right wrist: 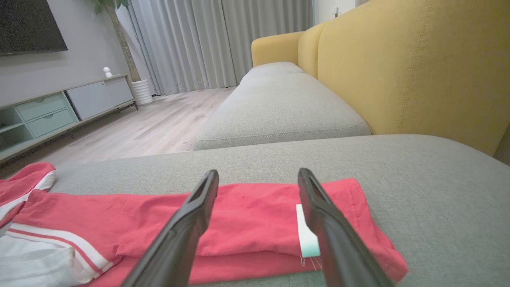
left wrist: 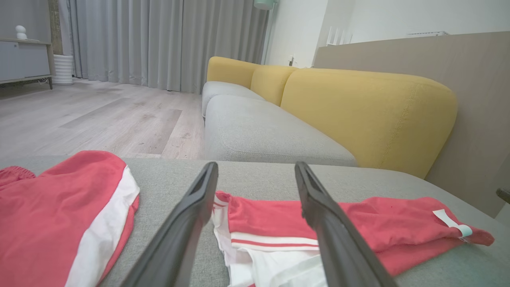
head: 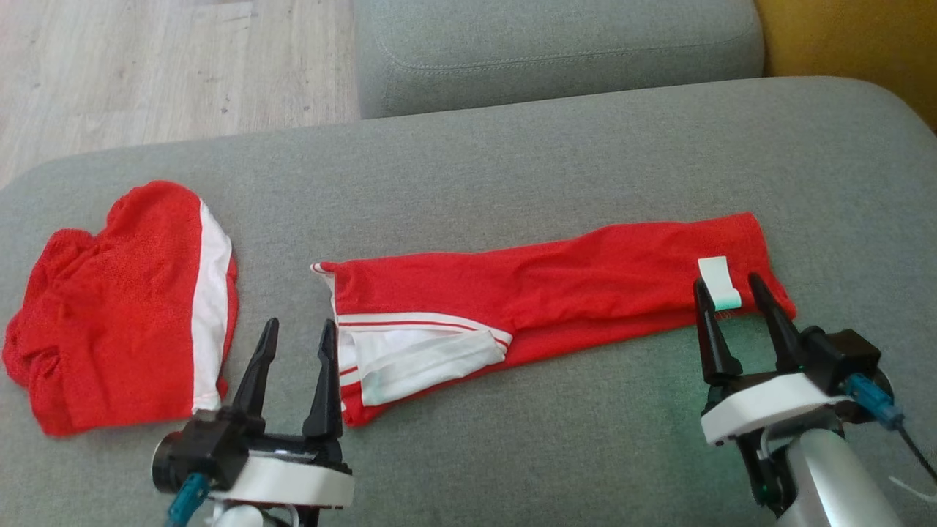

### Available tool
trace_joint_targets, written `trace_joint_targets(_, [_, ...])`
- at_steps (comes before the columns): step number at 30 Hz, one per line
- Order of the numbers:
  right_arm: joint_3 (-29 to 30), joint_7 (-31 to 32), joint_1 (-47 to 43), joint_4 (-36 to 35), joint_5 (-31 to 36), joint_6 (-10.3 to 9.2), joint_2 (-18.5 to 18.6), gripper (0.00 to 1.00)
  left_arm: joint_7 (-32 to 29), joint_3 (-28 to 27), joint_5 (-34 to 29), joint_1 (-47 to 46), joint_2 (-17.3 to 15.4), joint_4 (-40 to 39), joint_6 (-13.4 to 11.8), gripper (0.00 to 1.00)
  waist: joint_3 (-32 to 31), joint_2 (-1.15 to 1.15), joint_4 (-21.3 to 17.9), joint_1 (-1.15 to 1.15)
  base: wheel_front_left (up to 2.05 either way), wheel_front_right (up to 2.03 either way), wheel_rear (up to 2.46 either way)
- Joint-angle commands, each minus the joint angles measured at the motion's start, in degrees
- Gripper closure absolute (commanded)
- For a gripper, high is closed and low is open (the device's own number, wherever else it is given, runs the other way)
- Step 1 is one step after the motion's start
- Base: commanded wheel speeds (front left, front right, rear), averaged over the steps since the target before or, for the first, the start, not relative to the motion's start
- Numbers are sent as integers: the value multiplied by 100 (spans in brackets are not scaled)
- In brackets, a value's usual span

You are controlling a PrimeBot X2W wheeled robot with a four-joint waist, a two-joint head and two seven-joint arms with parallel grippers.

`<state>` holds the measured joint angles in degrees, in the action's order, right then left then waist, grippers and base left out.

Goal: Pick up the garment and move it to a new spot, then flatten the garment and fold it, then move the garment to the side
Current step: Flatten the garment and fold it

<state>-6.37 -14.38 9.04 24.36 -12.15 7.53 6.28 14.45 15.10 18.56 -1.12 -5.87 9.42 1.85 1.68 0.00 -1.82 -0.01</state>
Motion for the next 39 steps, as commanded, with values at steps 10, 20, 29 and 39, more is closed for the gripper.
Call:
trace_joint_targets(10, [899,57,585,340,447,-4,1,0,54,-470,-372,-368,243,78,358,0,338,0,177,1,0,0,0])
trace_joint_targets(20, [2431,469,1523,1645,1292,-4,-120,0,54,-450,-423,-652,295,241,484,0,824,0,502,1,0,0,0])
trace_joint_targets(29, [3299,653,1942,2466,1891,-4,-204,0,54,-328,-281,-767,298,285,500,0,984,0,595,1,0,0,0])
trace_joint_targets(39, [3293,656,2307,3252,1863,-4,-313,100,54,-299,-287,-925,299,290,482,0,1170,0,506,1,0,0,0])
